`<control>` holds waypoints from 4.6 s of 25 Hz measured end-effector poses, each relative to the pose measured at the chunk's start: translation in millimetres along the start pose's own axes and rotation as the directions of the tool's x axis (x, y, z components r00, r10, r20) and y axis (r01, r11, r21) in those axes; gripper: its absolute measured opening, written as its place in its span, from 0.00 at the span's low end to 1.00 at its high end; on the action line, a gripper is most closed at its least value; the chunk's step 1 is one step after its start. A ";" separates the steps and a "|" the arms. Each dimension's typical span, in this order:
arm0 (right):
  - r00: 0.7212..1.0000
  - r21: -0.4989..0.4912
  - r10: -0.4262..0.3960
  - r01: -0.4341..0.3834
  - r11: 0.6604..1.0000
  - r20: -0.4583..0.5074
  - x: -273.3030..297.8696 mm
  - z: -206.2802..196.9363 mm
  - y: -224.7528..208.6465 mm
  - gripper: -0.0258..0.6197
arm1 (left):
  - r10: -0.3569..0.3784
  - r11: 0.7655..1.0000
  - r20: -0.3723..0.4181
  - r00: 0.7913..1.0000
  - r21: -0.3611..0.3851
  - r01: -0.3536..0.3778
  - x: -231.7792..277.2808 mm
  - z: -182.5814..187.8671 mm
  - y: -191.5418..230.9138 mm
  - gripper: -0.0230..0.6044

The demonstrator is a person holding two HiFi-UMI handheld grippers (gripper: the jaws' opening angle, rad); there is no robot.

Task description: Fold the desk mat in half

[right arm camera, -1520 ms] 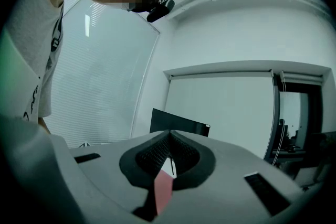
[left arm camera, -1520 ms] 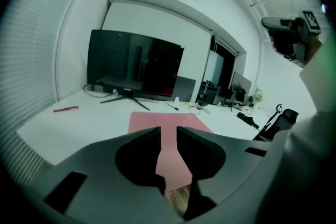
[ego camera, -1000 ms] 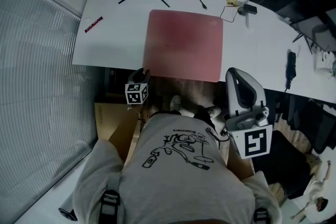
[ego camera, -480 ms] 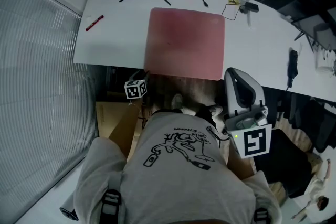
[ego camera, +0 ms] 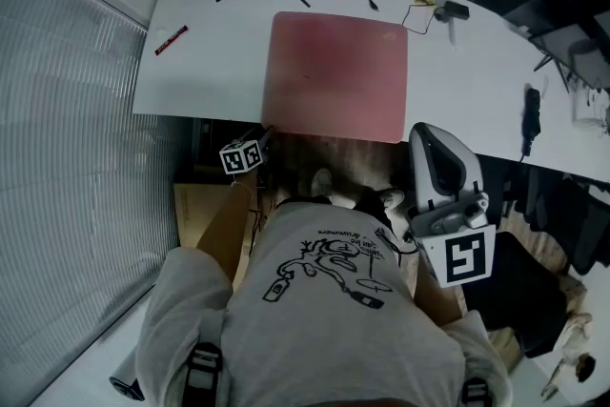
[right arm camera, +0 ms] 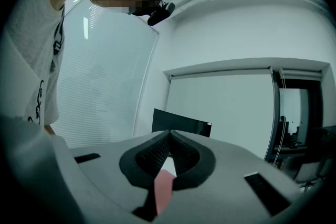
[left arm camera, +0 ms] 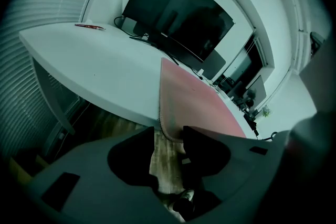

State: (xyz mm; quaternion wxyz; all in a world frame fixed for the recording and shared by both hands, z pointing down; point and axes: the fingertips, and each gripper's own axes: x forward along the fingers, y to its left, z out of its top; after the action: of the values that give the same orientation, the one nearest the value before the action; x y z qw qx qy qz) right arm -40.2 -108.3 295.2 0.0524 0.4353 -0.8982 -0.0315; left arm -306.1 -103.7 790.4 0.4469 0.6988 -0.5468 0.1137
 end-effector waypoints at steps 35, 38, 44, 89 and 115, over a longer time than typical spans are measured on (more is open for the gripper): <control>1.000 0.002 0.001 -0.002 1.000 0.021 -15.1 7.9 -2.7 0.05 | -0.042 0.916 -0.014 0.999 0.398 0.043 -11.0 20.6 -87.9 0.09; 1.000 0.005 -0.005 0.005 1.000 0.029 -18.8 8.9 -5.5 0.05 | -0.058 0.908 -0.016 0.998 0.414 0.059 -6.6 21.1 -98.7 0.09; 0.999 0.010 -0.008 0.007 1.000 0.038 -23.9 8.3 -10.5 0.05 | -0.074 0.886 -0.039 0.997 0.455 0.083 -0.4 18.3 -117.2 0.09; 0.998 0.024 -0.048 0.046 0.999 0.052 -60.2 6.2 -41.3 0.05 | -0.116 0.791 -0.131 0.985 0.587 0.171 16.7 -3.8 -187.5 0.09; 0.997 0.032 -0.056 0.054 0.998 0.056 -78.6 1.0 -73.2 0.05 | -0.115 0.771 -0.155 0.981 0.609 0.187 35.5 -15.7 -223.2 0.09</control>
State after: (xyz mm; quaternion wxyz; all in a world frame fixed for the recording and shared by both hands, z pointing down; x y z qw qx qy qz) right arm 65.1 -91.9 281.5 0.0191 0.4594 -0.8875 -0.0316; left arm -94.3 -115.0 710.7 0.2289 0.8412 -0.3957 0.2889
